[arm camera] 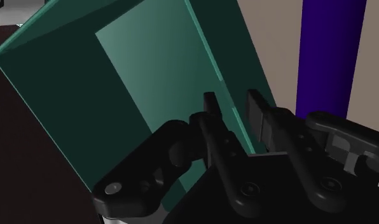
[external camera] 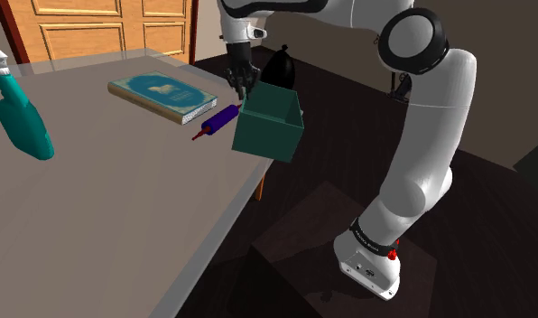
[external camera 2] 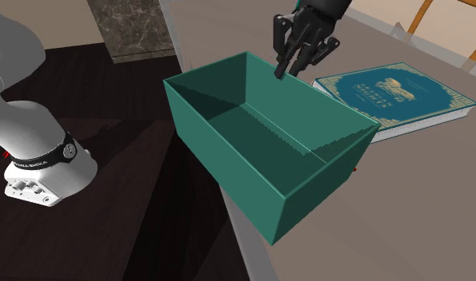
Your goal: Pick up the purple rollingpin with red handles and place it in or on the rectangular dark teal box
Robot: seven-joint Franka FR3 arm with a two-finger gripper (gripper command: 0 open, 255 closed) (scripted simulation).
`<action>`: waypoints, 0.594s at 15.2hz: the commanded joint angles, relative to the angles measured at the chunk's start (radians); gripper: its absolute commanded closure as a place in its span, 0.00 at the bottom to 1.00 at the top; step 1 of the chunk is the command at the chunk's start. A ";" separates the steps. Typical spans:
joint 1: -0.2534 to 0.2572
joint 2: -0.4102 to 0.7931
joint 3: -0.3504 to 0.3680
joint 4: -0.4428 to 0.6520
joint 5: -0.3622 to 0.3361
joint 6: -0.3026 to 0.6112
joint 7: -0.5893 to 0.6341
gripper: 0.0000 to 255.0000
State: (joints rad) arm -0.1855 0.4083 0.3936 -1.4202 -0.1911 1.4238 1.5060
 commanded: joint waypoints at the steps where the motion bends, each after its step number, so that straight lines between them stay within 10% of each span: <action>1: -0.011 -0.018 0.014 0.032 0.013 0.227 -0.013 1.00; 7: -0.007 -0.003 0.023 0.108 0.005 0.145 -0.012 1.00; 8: -0.007 -0.003 0.023 0.108 0.005 0.145 -0.012 0.00; 9: -0.011 -0.006 0.023 0.068 0.006 0.183 -0.010 0.00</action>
State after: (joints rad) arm -0.1943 0.4024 0.4168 -1.3338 -0.1850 1.5870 1.4957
